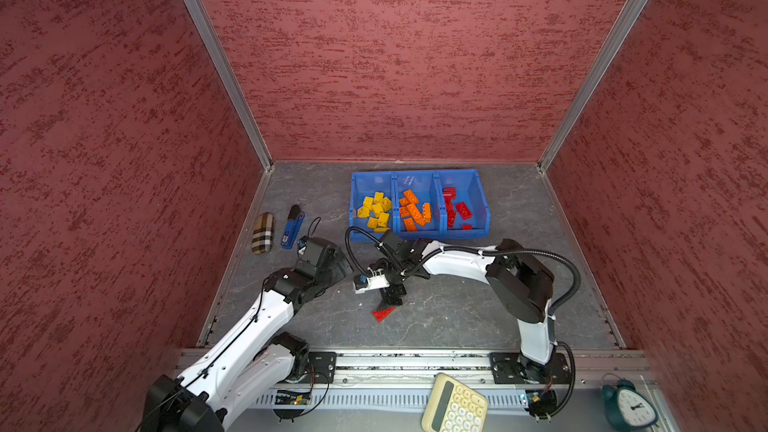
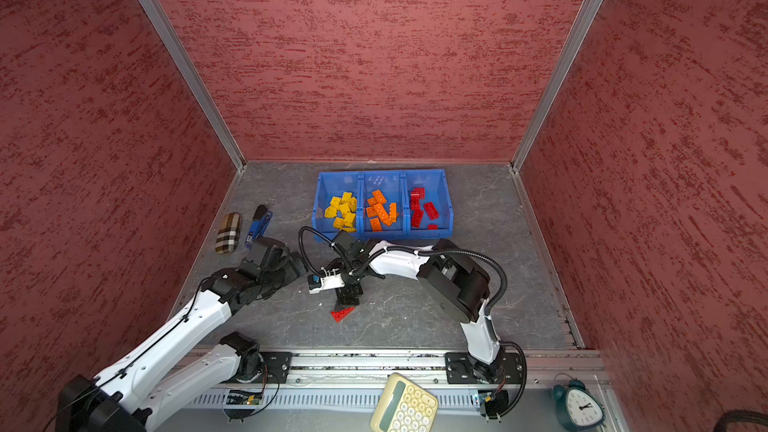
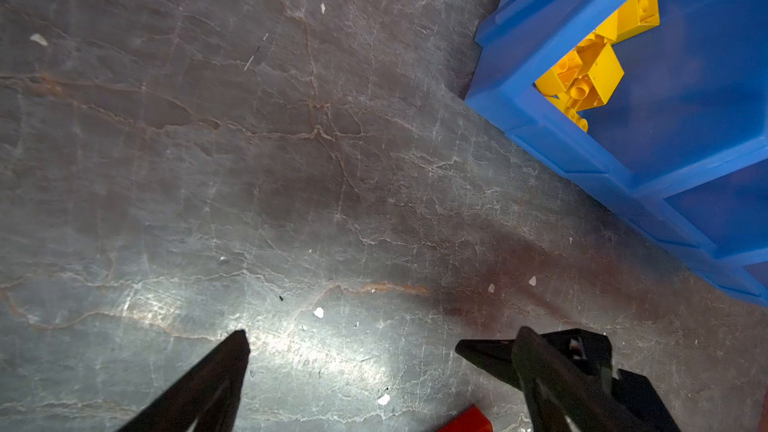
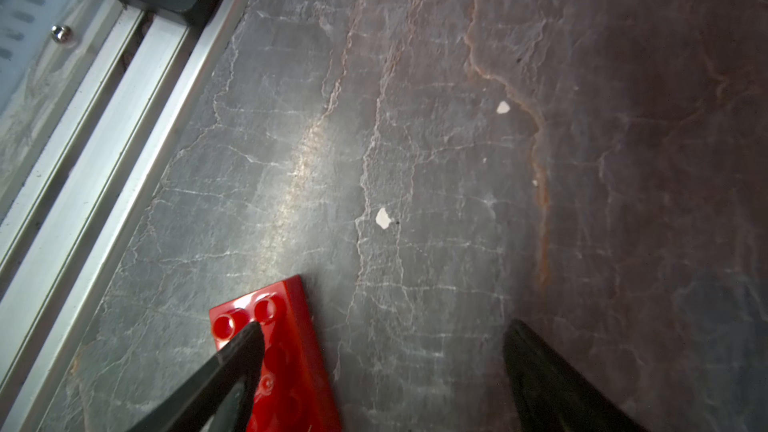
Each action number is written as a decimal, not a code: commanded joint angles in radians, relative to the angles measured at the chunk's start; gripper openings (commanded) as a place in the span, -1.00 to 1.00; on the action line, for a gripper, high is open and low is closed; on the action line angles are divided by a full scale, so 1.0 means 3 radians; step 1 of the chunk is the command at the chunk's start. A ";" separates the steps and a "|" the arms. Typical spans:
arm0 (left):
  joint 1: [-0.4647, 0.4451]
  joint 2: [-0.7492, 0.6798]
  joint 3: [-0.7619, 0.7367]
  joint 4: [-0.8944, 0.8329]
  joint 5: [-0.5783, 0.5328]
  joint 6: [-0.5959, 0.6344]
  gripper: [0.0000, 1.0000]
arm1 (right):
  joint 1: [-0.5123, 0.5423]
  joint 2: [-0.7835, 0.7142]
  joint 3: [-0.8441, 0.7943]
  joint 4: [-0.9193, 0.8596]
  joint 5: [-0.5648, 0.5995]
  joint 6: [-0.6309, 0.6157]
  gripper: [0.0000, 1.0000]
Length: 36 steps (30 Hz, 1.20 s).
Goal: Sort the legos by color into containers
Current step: 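Lower the right gripper onto the flat red plate and close on it, then lift the red plate and carry it over the far compartment with the right gripper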
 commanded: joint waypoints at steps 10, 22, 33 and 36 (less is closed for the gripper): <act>0.0030 0.0025 -0.0031 0.0099 0.0014 -0.0025 0.99 | 0.0025 -0.0231 -0.0249 -0.0373 0.0000 -0.0155 0.82; 0.0026 0.0070 -0.0010 0.0083 0.0039 -0.0017 0.99 | 0.0170 0.0091 -0.0179 -0.0390 0.0323 -0.0254 0.52; -0.0261 0.0344 0.0208 0.0163 -0.0058 0.0138 0.99 | 0.0025 -0.0213 -0.0534 -0.0030 0.0538 0.0035 -0.18; -0.0413 0.0563 0.0337 0.0220 -0.0144 0.0152 0.99 | -0.0076 -0.0473 -0.0756 0.0217 0.0580 0.0241 -0.32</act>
